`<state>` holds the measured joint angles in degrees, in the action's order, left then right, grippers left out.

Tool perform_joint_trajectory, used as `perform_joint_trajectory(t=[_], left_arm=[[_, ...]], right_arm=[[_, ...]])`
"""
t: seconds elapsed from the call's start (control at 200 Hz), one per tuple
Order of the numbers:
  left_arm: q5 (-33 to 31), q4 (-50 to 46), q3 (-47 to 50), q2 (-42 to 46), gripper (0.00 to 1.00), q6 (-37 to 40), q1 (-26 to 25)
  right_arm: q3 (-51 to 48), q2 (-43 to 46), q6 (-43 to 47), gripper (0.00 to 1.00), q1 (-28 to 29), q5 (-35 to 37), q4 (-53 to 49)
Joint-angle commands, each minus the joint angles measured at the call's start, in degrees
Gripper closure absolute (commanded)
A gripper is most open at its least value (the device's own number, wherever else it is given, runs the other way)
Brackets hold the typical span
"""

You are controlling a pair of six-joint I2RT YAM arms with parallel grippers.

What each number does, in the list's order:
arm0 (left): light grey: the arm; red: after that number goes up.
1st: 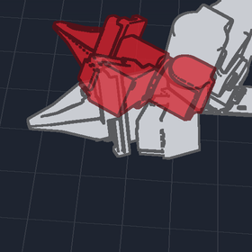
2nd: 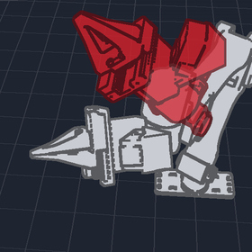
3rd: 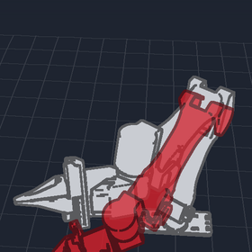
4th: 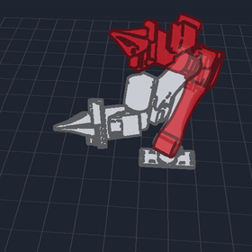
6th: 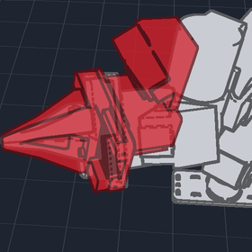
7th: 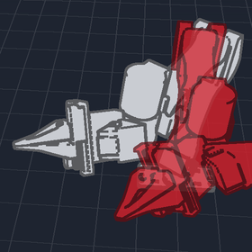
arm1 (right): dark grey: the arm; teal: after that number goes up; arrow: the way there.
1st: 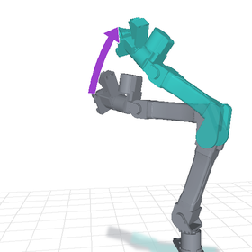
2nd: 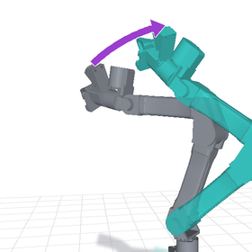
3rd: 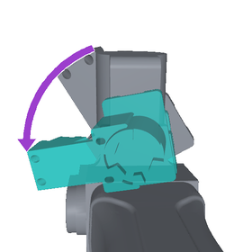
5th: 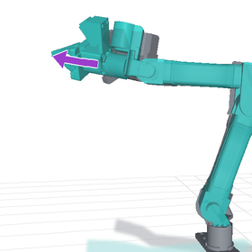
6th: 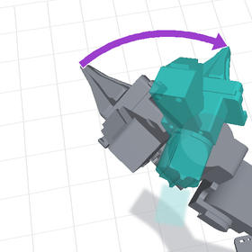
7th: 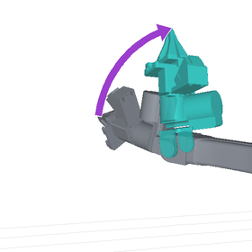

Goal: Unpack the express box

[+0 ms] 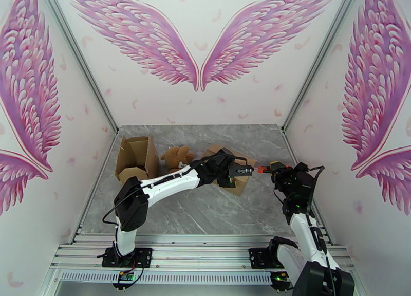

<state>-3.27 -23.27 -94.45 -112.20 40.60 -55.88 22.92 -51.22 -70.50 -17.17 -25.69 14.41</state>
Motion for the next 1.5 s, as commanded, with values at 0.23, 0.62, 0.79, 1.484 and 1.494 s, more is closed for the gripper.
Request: perform_joint_trajectory(t=[0.23, 0.62, 0.79, 1.484, 1.494], left_arm=[[-2.8, 3.9, -5.6, -3.1, 0.11, -4.1, 0.2], [-4.9, 1.2, -8.7, -5.6, 0.12, -4.1, 0.4], [-1.9, 0.1, -7.5, -4.6, 0.12, -3.1, 1.4], [-1.8, 0.1, -8.6, -4.4, 0.11, 4.1, -2.6], [-2.0, 0.1, -8.7, -4.5, 0.11, 4.3, -2.6]], right_arm=[[0.7, 1.0, 0.3, 1.0, 0.7, -6.3, -6.2], [2.7, 0.2, -0.7, 1.0, 0.7, -7.9, -7.1], [2.5, -1.2, -1.6, 1.0, 0.7, -10.2, -5.1], [9.6, -8.8, 4.6, 1.0, 0.7, -13.8, -8.2], [9.8, -9.2, 4.7, 1.0, 0.7, -14.0, -8.1]])
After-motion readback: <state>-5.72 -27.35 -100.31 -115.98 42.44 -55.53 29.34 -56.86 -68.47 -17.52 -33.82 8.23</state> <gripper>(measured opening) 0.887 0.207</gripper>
